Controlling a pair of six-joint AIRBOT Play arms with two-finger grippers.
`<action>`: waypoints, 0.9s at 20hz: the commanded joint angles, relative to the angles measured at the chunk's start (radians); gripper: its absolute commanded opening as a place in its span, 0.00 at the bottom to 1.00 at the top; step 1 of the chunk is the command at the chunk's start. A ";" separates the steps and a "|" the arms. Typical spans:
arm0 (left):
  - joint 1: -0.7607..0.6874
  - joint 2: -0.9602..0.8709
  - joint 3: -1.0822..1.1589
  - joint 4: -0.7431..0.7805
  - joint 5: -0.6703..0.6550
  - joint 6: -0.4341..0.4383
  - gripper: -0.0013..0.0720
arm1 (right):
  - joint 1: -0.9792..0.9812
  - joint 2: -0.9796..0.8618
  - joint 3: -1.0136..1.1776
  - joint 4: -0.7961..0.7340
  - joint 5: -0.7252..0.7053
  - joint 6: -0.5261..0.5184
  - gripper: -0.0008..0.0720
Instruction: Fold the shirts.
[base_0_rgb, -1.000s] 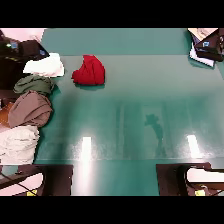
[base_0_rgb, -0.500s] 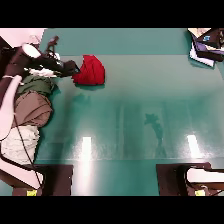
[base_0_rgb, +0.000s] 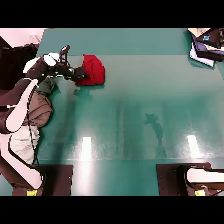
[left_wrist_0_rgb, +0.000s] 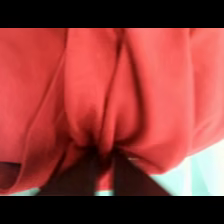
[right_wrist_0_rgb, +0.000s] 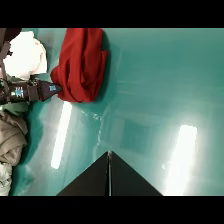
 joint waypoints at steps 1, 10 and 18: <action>-0.002 -0.005 0.049 -0.035 -0.078 0.002 0.05 | 0.010 -0.001 0.000 0.001 0.036 0.000 0.03; -0.003 0.349 0.437 -0.312 -0.380 0.250 0.05 | 0.010 0.160 0.001 -0.003 -0.159 -0.002 0.03; -0.228 0.512 0.275 -0.314 -0.559 0.286 0.05 | 0.010 0.294 0.001 -0.003 -0.144 -0.001 0.03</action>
